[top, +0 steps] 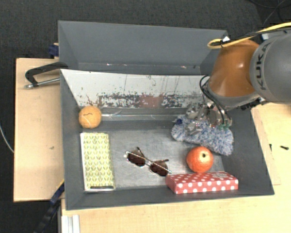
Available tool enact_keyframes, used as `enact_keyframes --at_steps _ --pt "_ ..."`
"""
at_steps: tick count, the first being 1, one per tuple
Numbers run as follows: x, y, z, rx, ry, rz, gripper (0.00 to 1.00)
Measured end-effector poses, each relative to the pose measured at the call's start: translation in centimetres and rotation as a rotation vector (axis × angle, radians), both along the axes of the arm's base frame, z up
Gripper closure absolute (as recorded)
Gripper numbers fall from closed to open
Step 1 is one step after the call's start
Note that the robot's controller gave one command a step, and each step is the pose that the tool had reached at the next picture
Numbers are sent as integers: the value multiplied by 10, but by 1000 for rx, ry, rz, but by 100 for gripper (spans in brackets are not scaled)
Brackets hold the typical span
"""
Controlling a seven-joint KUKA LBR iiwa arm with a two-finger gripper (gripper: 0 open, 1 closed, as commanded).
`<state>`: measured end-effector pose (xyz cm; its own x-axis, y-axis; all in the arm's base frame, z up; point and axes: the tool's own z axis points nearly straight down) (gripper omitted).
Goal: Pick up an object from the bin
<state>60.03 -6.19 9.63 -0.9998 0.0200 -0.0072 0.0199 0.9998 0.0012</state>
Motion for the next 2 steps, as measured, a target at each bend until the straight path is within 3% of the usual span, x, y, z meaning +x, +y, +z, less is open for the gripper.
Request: enact_keyframes --at_steps 2 --pt "-2 0 30 1 8 0 100"
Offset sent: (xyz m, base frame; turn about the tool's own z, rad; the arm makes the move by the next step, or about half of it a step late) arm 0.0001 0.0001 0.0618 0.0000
